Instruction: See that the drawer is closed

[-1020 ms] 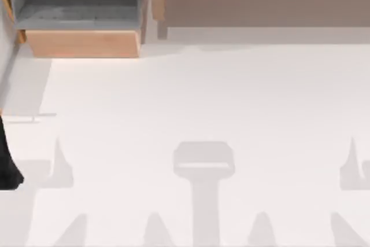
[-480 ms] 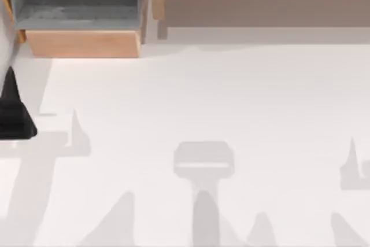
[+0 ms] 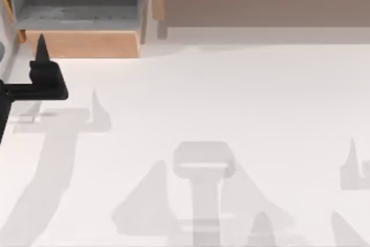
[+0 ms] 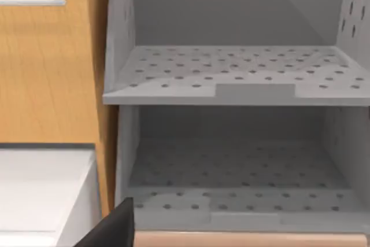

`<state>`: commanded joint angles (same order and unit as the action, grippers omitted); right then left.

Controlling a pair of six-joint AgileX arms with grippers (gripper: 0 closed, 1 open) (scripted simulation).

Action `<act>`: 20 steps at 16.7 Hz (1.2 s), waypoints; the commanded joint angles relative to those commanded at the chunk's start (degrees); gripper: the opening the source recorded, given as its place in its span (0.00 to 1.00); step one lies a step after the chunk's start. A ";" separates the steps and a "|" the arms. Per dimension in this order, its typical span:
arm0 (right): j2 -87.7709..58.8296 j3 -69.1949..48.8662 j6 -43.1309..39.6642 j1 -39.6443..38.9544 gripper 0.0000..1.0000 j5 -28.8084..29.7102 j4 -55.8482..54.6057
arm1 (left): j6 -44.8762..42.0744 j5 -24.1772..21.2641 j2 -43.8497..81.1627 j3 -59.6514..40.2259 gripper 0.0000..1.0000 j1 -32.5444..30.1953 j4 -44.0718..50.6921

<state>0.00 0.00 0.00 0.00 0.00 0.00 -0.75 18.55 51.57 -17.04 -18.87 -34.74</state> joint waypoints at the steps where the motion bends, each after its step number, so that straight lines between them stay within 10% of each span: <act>1: 0.00 0.00 0.00 0.00 1.00 0.00 0.00 | -0.01 0.16 0.44 -0.16 1.00 -0.19 -0.32; 9: 0.00 0.00 0.00 0.00 1.00 0.00 0.00 | -3.59 -3.18 2.96 0.37 1.00 2.56 -1.85; 20: 0.00 0.00 0.00 0.00 1.00 0.00 0.00 | -45.85 -36.71 33.85 0.30 1.00 33.45 -24.35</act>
<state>0.00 0.00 0.00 0.00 0.00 0.00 -46.60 -18.16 85.42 -16.74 14.59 -59.09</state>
